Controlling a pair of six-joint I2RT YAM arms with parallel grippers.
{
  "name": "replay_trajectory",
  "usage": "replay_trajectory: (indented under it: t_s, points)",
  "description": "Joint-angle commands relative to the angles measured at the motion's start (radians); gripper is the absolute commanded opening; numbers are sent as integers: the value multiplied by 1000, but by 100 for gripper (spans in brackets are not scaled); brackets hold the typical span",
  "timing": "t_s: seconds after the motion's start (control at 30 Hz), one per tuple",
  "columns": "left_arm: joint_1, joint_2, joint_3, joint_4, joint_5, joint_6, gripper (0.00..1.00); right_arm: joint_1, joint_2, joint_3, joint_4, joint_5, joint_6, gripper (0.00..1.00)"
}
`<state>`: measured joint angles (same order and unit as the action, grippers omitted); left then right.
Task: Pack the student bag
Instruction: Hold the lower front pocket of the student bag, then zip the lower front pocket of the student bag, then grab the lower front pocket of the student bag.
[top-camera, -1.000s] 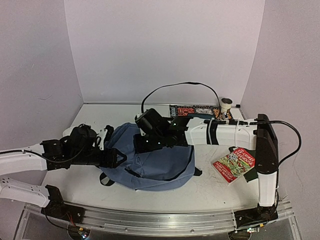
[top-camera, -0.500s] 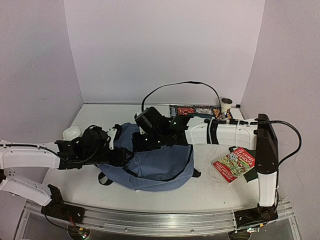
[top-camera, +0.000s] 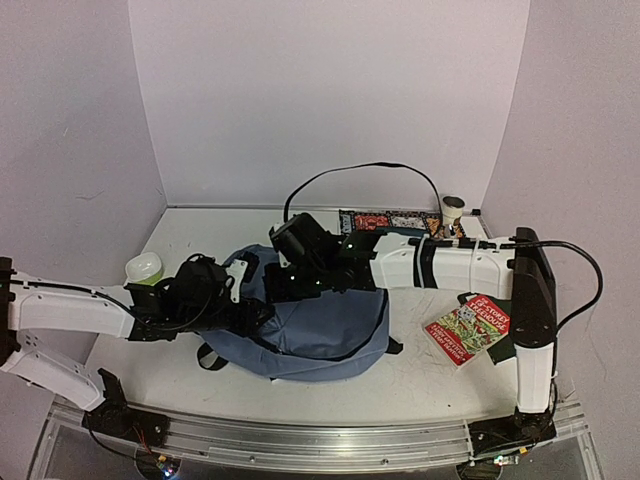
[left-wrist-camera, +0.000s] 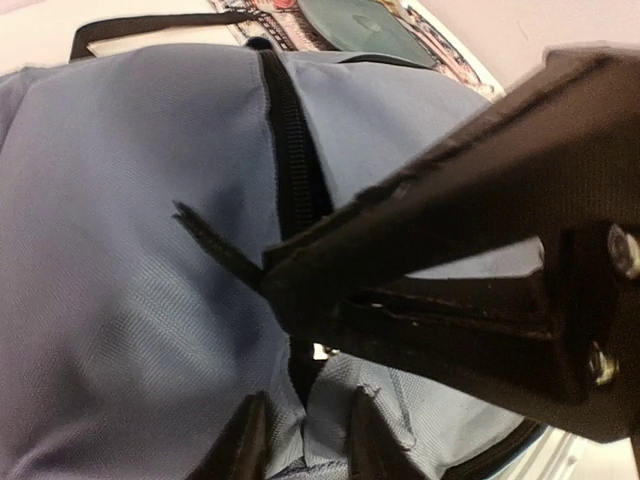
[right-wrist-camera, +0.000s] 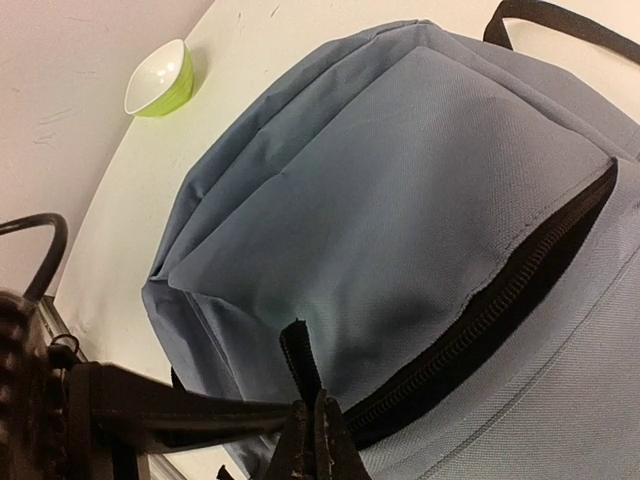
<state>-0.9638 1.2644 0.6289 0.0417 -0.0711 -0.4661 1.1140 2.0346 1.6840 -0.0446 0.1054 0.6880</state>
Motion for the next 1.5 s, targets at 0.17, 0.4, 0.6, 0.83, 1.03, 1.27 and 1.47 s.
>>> replay_trajectory:
  t_s: [0.17, 0.4, 0.6, 0.83, 1.03, 1.27, 1.47]
  points:
    - [-3, -95, -9, -72, 51, -4, 0, -12, -75, -12, 81, 83, -16, 0]
    - [-3, -213, -43, -244, 113, -58, 0, -81, -131, -73, 81, 169, -12, 0]
    - [-3, -261, -43, -387, 83, -116, 0, -149, -157, -99, 82, 212, -21, 0]
    - [-3, -284, 18, -588, -48, -233, 0, -219, -177, -132, 86, 240, -31, 0]
    - [-3, -285, 33, -625, -83, -268, 0, -222, -149, -113, 140, 47, -86, 0]
    - [-3, -288, 37, -568, -47, -232, 2, -161, -60, -19, 122, -178, -167, 7]
    - [-3, -325, 42, -547, -33, -201, 32, -118, 19, 67, 58, -265, -203, 18]
